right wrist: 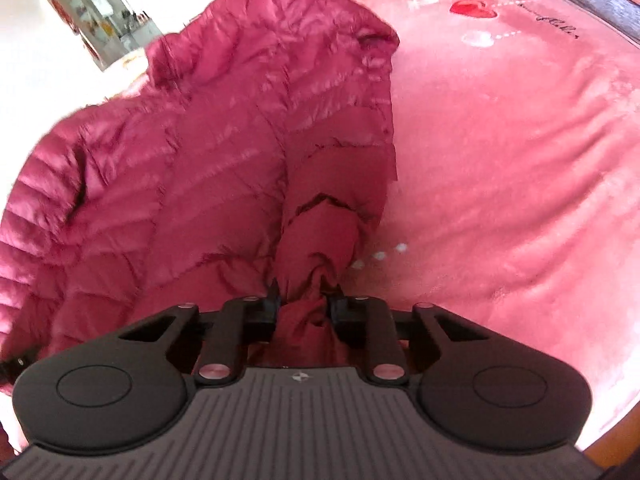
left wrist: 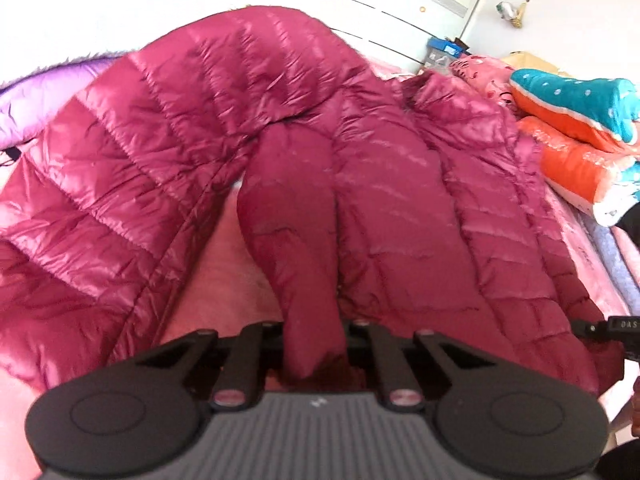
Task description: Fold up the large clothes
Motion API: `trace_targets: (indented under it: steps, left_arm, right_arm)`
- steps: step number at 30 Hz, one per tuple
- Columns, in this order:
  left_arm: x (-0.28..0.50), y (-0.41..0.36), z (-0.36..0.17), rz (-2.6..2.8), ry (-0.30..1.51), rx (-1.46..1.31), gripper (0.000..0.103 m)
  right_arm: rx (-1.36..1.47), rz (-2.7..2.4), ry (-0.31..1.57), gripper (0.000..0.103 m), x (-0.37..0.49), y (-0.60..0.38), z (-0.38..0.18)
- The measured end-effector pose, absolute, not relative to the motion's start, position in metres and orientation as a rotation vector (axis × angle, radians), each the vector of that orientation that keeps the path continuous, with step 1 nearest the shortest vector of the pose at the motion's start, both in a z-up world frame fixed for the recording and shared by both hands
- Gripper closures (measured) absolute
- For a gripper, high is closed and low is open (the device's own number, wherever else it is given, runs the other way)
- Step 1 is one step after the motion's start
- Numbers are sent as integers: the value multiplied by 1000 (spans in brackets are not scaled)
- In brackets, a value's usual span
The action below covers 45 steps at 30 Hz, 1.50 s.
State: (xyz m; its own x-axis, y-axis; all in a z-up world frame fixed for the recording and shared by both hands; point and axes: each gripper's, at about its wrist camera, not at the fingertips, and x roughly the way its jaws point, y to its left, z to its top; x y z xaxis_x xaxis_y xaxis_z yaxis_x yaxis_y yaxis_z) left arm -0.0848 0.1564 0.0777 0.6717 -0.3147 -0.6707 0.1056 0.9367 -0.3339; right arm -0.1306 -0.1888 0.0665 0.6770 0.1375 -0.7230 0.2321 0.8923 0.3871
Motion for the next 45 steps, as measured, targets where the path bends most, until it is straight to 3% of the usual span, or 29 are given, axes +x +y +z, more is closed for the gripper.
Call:
trace_targets:
  steps: [14, 24, 27, 29, 30, 31, 35, 38, 39, 45]
  left_arm:
    - [-158, 160, 124, -366, 827, -277, 95]
    - [-174, 164, 123, -381, 898, -287, 95]
    - [-165, 160, 117, -357, 940, -275, 93]
    - [-161, 161, 116, -341, 938, -270, 90]
    - [-160, 161, 119, -335, 930, -268, 90]
    - [-160, 161, 123, -331, 916, -263, 87]
    - [-163, 158, 146, -287, 828, -184, 69]
    - [-166, 152, 164, -254, 737, -110, 60]
    - [-166, 149, 170, -251, 714, -99, 59]
    - [-144, 119, 187, -305, 645, -64, 53]
  right_arm:
    - [477, -45, 696, 81, -188, -204, 122]
    - [318, -105, 785, 80, -173, -200, 116]
    - [351, -149, 840, 72, -164, -213, 105]
    - [389, -168, 817, 57, -160, -217, 110]
    - [393, -180, 797, 34, -161, -221, 113]
    - [383, -197, 777, 21, -161, -224, 116]
    - [357, -238, 683, 21, -165, -237, 133]
    - [381, -248, 591, 12, -169, -242, 146]
    - [388, -254, 561, 4, -171, -244, 150]
    - [548, -269, 435, 2, -155, -260, 155]
